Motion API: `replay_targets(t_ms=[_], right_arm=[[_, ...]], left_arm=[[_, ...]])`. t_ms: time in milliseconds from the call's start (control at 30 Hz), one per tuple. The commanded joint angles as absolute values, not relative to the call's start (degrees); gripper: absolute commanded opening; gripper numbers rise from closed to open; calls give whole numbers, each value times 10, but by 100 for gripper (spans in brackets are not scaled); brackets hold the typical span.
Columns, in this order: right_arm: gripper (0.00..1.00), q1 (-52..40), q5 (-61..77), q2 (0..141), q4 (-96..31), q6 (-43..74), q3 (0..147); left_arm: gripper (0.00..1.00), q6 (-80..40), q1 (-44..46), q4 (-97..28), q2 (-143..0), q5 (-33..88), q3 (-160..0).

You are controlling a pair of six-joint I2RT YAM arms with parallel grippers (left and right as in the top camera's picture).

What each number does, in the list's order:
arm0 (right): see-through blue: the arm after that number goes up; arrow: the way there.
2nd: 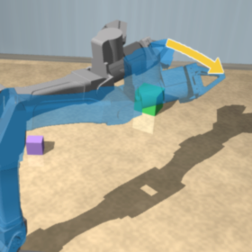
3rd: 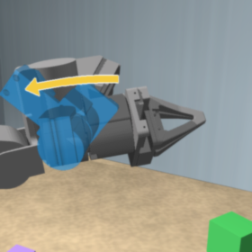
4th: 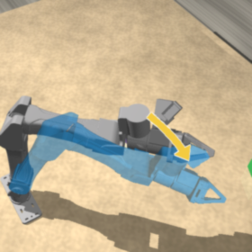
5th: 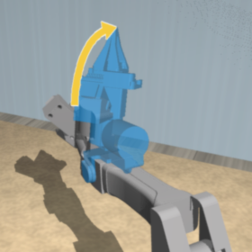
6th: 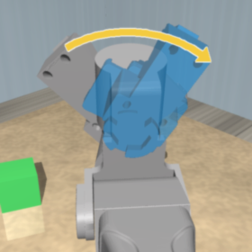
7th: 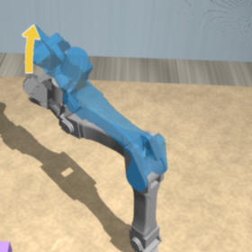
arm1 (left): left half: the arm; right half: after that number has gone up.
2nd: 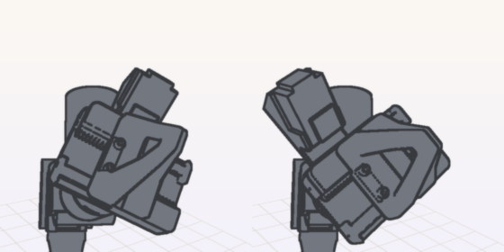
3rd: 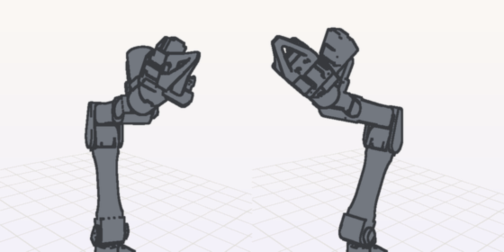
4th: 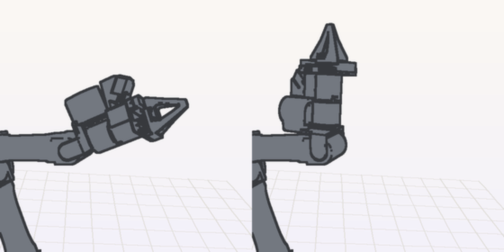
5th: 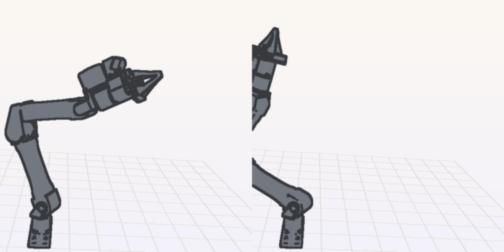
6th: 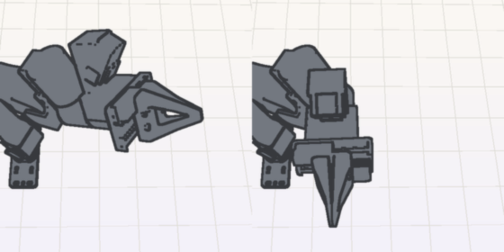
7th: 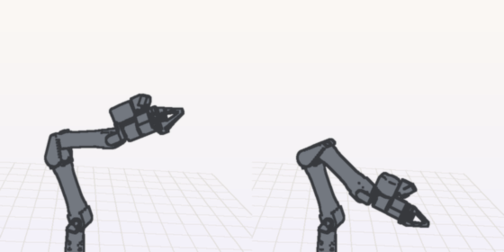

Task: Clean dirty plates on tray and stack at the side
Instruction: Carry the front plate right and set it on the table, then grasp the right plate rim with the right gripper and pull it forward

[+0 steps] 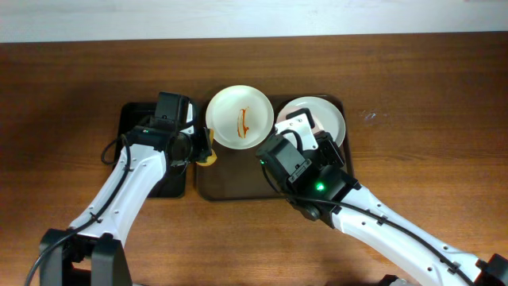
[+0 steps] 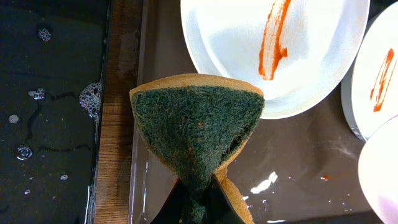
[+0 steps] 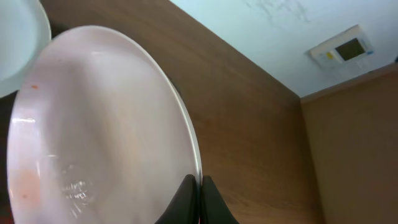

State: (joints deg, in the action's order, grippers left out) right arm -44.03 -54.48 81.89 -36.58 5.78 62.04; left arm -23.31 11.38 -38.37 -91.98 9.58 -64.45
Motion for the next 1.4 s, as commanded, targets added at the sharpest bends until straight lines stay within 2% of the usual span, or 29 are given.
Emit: replay_targets(t_ms=[0, 100, 267, 400, 533, 600, 800, 967, 1033, 1133, 1200, 1300, 1333, 1367], right_arm=[[4, -458, -561, 807, -360, 35, 633], [4, -443, -584, 807, -360, 85, 633], [4, -341, -435, 806, -370, 177, 634], [4, -197, -303, 790, -396, 177, 654], [4, 44, -96, 785, -423, 177, 660], [4, 127, -34, 799, -430, 176, 659], [4, 281, 60, 901, -428, 174, 658], [4, 339, 99, 961, -389, 168, 658], [5, 345, 170, 957, -386, 144, 658], [15, 319, 312, 950, -407, 70, 659], [19, 280, 313, 934, -427, 47, 660], [33, 196, 305, 900, -460, 42, 688], [39, 165, 289, 893, -479, 42, 704], [50, 119, 278, 890, -506, 13, 727]], left_arm=[[0, -222, 112, -382, -913, 93, -643], [0, -222, 112, -383, -913, 93, -643], [0, -222, 112, -383, -913, 93, -643], [0, -222, 112, -383, -913, 93, -643], [0, -222, 112, -383, -913, 93, -643], [0, -222, 112, -383, -913, 93, -643], [0, -222, 112, -383, -913, 93, -643], [0, -222, 112, -383, -913, 93, -643], [0, -222, 112, -383, -913, 92, -643], [0, -222, 112, -383, -913, 91, -643], [0, -222, 112, -383, -913, 91, -643], [0, -222, 112, -383, -913, 86, -643], [0, -221, 112, -383, -913, 84, -643], [0, -221, 112, -383, -913, 74, -643]])
